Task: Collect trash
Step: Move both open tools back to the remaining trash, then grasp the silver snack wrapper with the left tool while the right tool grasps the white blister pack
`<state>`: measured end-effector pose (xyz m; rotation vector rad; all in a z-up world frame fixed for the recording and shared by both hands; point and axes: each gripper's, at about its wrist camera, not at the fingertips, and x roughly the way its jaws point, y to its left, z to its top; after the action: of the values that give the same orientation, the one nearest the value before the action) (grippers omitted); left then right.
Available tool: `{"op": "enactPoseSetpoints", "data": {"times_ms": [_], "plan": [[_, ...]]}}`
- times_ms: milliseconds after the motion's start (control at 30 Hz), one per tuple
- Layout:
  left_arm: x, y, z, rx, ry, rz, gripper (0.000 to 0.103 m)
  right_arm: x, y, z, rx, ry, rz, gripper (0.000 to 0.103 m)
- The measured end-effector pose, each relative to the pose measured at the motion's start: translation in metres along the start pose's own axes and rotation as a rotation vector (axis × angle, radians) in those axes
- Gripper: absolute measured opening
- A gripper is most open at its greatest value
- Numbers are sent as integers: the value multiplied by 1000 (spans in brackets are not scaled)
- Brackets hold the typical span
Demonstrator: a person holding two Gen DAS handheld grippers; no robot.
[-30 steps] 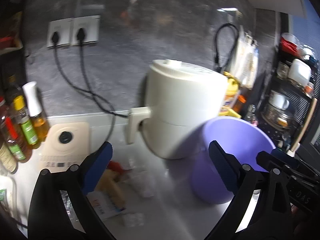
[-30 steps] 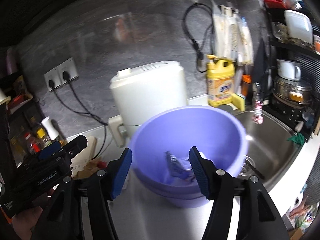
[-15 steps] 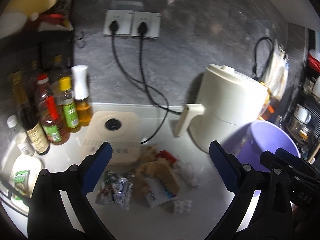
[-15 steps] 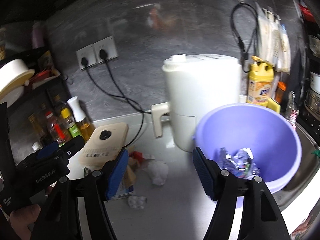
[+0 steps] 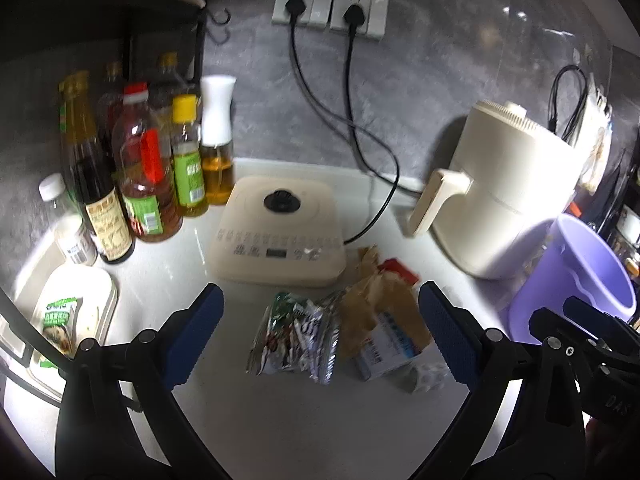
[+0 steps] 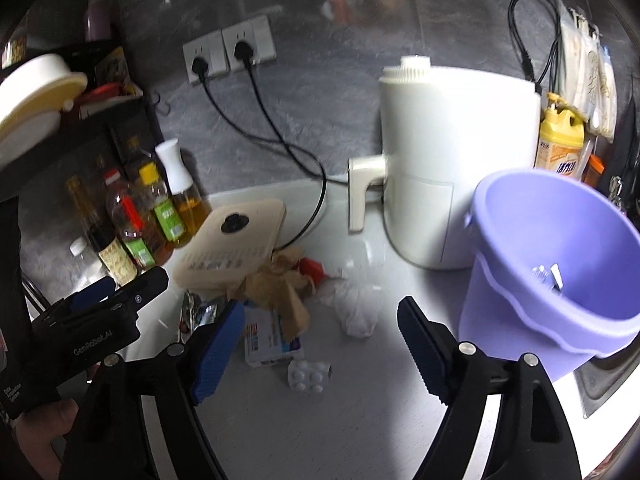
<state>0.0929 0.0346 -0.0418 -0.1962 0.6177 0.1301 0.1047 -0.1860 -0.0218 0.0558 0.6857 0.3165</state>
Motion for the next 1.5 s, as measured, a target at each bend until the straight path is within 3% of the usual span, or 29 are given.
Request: {"op": "enactPoseSetpoints", "data": {"times_ms": [500,767,867,933,967,1000,1400,1433,1467,1500], "plan": [[55,17,-27,40,88,22,96,47,1,-31,-6,142,-21,78],[82,20,-40,24,128,16,86,68,-1,-40,-14,187,-45,77],[92,21,-44,20,150,8,74,75,1,-43,-15,200,-48,74],[97,22,-47,21,171,22,39,78,1,-44,-11,209,-49,71],[97,22,-47,18,171,32,37,79,1,-45,-9,212,-49,70],[95,23,-46,9,162,31,25,81,1,-46,-6,216,-49,70],[69,26,-36,2,103,26,23,99,17,-55,-22,237,-35,70],[67,26,-36,3,101,25,23,102,18,-56,-27,238,-28,64],[66,25,-35,3,99,24,23,105,19,-57,-32,251,-5,42],[64,24,-34,3,96,22,23,109,20,-57,-32,275,20,41]]}}
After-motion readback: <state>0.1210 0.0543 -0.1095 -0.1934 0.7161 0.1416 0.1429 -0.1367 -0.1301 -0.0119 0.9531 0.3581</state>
